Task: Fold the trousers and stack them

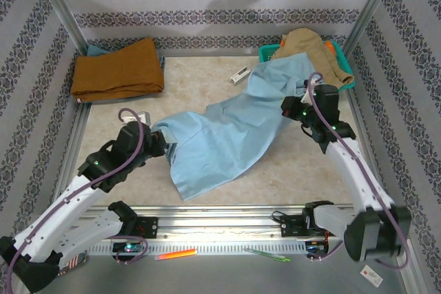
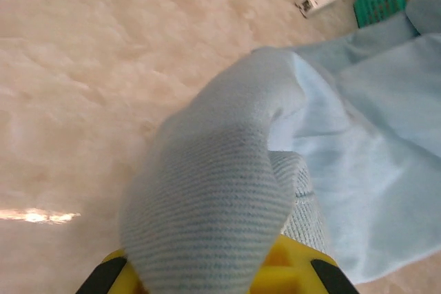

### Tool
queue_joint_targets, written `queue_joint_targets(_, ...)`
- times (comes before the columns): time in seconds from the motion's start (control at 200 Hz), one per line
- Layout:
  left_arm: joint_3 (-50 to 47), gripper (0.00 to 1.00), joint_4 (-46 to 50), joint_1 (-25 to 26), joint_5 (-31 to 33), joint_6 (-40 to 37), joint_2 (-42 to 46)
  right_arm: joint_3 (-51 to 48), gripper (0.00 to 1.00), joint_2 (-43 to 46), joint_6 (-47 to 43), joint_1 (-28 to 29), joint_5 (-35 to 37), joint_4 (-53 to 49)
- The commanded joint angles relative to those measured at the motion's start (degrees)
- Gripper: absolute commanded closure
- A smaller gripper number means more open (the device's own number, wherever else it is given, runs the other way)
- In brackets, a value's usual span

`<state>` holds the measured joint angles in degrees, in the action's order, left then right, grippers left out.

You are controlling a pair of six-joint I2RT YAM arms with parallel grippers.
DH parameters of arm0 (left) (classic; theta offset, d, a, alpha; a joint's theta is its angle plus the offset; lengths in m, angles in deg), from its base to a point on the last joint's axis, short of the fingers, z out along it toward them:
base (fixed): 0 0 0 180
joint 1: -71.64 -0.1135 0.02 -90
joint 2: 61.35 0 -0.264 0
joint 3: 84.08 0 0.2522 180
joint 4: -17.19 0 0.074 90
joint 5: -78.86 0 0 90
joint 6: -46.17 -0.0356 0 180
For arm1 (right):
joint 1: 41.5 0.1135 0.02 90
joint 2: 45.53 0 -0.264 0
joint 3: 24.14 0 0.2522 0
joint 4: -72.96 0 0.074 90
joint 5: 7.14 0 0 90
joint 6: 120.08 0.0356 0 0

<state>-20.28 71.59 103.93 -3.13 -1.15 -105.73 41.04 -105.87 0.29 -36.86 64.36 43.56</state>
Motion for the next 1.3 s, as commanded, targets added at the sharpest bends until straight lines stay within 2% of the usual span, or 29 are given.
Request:
queue_joint_targets(0.0, 2.78, 1.00, 6.24, -2.93, 2.51, -2.53, 2.45, 2.14, 1.00, 7.30, 1.31, 0.00, 2.26, -7.15)
queue_joint_targets(0.19, 2.24, 1.00, 9.64, -6.10, 2.57, -1.31, 6.25, 3.36, 1.00, 20.84, 3.50, 0.91, 2.21, -16.07)
queue_joint_targets(0.305, -0.86, 1.00, 9.87, -6.22, 2.24, -0.17, 7.00, 4.28, 1.00, 25.67, 5.56, 4.47, 2.11, -18.67)
queue_joint_targets(0.465, -5.72, 1.00, 7.79, -8.29, 3.35, 0.30, 6.26, 2.84, 1.00, 25.31, 7.70, 15.90, 7.85, -16.69)
queue_joint_targets(0.58, -8.26, 1.00, 3.67, -14.58, -0.61, -0.88, 2.37, 1.88, 1.00, 18.39, 6.73, 26.08, 15.12, -12.16)
queue_joint_targets(0.644, -9.11, 0.63, 1.20, -19.30, -5.09, -2.45, -0.86, 2.71, 1.00, 12.09, 5.87, 29.54, 18.48, -9.94)
queue_joint_targets(0.694, -9.13, 0.23, -0.07, -22.10, -6.75, -3.56, -3.21, 2.99, 1.00, 7.21, 5.82, 30.19, 19.29, -7.59)
queue_joint_targets(0.714, -8.97, 0.12, -0.12, -22.74, -6.64, -4.00, -4.00, 3.01, 1.00, 5.35, 5.91, 30.24, 19.45, -6.53)
queue_joint_targets(0.744, -8.16, 0.01, 0.08, -23.21, -6.12, -4.85, -5.10, 3.04, 1.00, 2.74, 6.34, 30.17, 20.32, -5.45)
queue_joint_targets(0.799, -5.62, 0.00, 2.16, -23.39, -4.92, -5.85, -6.55, 3.00, 1.00, -1.32, 6.59, 30.09, 21.40, -3.35)
queue_joint_targets(0.879, -2.61, 0.00, 4.64, -22.84, -6.92, -6.84, -6.18, 3.71, 1.00, -5.48, 6.50, 29.72, 22.09, -2.22)
queue_joint_targets(0.934, -2.72, 0.00, 4.28, -19.69, -8.00, -5.90, -5.23, 3.86, 1.00, -7.17, 6.17, 29.26, 23.35, -1.57)
queue_joint_targets(0.974, -3.09, 0.00, 4.05, -15.18, -7.28, -4.78, -5.57, 4.19, 1.00, -8.07, 5.70, 28.67, 24.16, -1.65)
queue_joint_targets(1.099, -1.58, 0.00, 6.70, 5.13, 3.76, -0.88, -12.85, 3.89, 1.00, -9.86, 5.21, 24.55, 25.31, -1.95)
queue_joint_targets(1.169, -1.35, 0.10, 5.66, 14.71, 5.11, 0.52, -17.56, 2.92, 1.00, -10.04, 5.11, 21.51, 24.61, -1.94)
queue_joint_targets(1.294, 0.86, 0.20, 5.15, 29.38, 4.49, -0.90, -27.57, 0.81, 1.00, -9.55, 5.08, 16.04, 21.78, -1.87)
